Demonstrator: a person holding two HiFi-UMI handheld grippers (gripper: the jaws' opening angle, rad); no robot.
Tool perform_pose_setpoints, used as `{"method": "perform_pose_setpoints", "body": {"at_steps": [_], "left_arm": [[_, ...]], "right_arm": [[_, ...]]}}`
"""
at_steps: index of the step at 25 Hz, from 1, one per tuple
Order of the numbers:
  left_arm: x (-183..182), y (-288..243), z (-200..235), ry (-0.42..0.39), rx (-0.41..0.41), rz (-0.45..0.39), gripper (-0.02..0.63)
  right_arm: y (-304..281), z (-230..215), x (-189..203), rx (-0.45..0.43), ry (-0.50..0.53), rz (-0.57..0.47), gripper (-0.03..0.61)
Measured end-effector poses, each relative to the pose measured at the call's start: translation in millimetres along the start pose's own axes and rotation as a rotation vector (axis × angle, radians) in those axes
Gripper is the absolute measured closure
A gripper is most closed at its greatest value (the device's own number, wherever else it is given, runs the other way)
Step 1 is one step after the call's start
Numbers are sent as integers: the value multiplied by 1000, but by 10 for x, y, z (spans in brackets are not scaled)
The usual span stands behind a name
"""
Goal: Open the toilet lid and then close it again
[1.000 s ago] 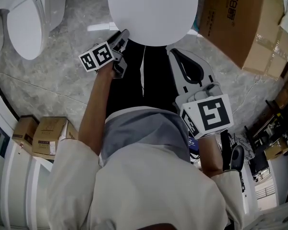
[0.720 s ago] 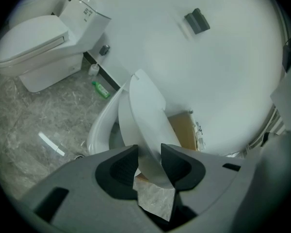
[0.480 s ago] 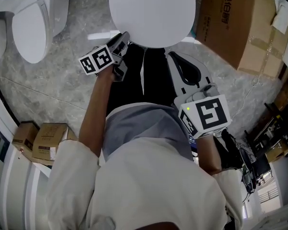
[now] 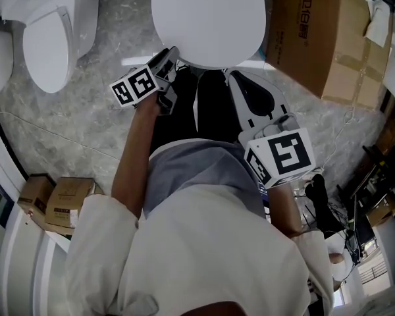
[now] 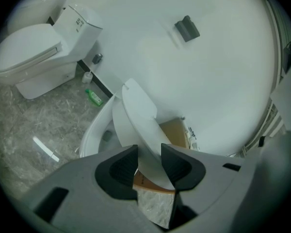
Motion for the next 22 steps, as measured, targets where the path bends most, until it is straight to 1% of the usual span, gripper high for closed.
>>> {"method": "perform_pose_setpoints", "body": {"at_steps": [5, 13, 22], "left_arm": [[-70, 31, -156, -16, 27, -7, 474], [-181, 66, -364, -20, 70, -40, 474], [-371, 115, -664, -44, 126, -82, 471]], "right_arm": [[48, 0, -77, 7, 3, -17, 566], [85, 21, -188, 9, 23, -43, 566], [164, 23, -304, 41, 20, -70, 567]]}}
Point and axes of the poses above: the fingertips, and each gripper's own axes: y backward along the fingers, z to its left, x out of its underside, the point moved 6 cm from there along y, backward along the fingers, and after that the axes turned 13 degrees about y, right-handed, at the moved point
